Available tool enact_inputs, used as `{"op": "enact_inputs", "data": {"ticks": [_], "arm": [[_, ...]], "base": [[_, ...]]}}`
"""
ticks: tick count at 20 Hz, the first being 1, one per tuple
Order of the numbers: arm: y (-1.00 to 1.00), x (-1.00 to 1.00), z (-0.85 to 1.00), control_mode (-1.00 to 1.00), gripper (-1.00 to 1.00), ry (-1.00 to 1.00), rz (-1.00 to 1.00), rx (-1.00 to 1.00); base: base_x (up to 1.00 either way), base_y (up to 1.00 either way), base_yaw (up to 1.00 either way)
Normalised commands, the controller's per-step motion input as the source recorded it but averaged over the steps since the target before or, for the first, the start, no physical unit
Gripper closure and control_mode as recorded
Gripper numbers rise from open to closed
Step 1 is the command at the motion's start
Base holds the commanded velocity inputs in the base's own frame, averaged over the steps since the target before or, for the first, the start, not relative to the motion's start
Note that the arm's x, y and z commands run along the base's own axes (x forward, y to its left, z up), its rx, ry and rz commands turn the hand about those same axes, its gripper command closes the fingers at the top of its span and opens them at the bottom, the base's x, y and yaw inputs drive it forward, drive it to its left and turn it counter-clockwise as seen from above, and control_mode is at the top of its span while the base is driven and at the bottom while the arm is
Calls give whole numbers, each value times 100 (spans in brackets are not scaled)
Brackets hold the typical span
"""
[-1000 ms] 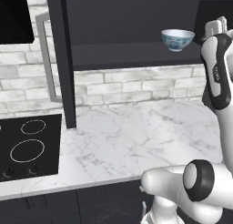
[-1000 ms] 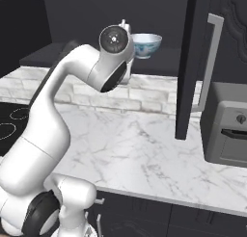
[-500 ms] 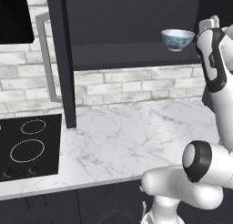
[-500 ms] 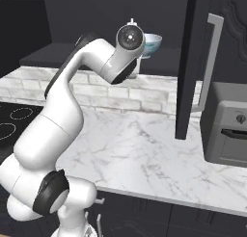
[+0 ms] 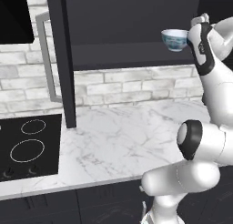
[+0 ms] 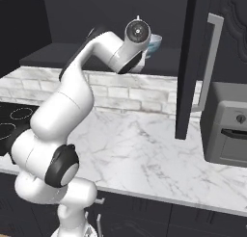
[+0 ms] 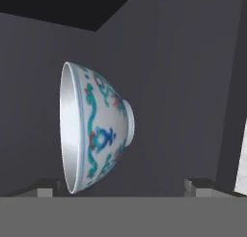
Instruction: Take the smaller bowl and place it next to the appetizer plate on the dining counter , and place the larger bowl next to the plate with cooked food.
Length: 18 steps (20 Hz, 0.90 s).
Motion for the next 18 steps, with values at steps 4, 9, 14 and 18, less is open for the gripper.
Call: {"op": "enact_inputs", "data": {"ticks": [4, 9, 14, 18], "arm": [[-22, 63, 0, -100, -100, 0, 0, 0], [-36, 62, 0, -100, -100, 0, 6, 0], [-25, 55, 0, -100, -100, 0, 4, 0], [-3, 38, -3, -100, -100, 0, 1, 0]], "base": [[0, 0, 0], [0, 0, 0], [0, 0, 0], [0, 0, 0]]}}
